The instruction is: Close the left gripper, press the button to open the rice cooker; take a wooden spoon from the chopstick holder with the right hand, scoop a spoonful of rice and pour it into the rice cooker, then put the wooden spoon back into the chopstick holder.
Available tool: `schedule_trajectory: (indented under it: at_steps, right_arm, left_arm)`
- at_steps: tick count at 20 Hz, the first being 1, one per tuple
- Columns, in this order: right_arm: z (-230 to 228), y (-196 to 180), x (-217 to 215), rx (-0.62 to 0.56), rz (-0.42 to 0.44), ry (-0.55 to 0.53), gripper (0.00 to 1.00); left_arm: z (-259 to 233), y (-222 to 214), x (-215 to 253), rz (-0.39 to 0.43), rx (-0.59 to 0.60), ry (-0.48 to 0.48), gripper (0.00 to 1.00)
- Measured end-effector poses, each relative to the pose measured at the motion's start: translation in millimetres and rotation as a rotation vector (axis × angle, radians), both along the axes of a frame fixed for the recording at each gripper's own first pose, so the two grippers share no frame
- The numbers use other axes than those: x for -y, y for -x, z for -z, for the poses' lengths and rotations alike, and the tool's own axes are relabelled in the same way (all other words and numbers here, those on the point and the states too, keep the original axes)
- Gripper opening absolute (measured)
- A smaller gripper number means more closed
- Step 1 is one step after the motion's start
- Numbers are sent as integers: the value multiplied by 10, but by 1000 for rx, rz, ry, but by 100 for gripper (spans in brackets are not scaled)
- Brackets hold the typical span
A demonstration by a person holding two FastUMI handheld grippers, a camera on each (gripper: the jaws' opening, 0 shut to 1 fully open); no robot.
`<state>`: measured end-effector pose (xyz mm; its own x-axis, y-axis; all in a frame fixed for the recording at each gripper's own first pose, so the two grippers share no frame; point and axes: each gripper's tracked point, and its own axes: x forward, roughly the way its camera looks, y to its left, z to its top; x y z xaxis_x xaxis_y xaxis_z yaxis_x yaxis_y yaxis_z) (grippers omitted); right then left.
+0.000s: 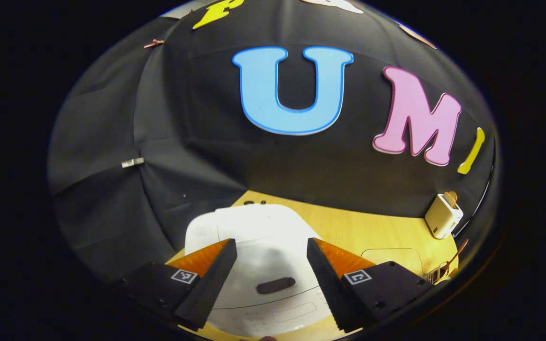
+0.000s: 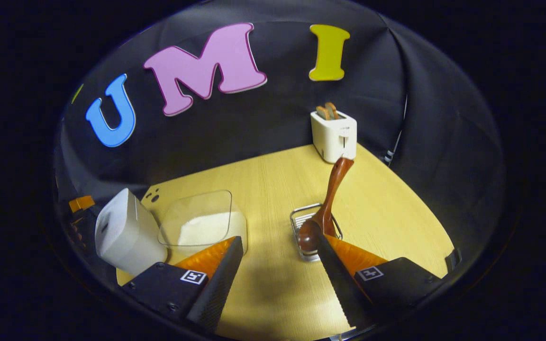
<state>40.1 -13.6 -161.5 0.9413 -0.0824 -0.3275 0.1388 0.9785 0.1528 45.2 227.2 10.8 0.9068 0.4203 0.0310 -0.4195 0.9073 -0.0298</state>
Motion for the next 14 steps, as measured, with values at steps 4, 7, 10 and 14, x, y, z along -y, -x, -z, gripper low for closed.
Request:
schedule_trajectory:
  at_steps: [4, 7, 10, 14]
  right_arm:
    - [-496, 33, -355, 118, -23, 26, 99]
    - [-764, 88, -687, 177, -69, 65, 98]
    - [-921, 205, -962, 223, -95, 91, 98]
    - [-983, 419, -1216, 257, -106, 122, 98]
  left_arm:
    - [-317, 302, 302, 63, 81, -102, 96]
    - [-387, 451, 704, 168, 110, -99, 96]
    - [-378, 559, 946, 262, 123, -108, 96]
    - [-361, 652, 1109, 341, 138, -162, 96]
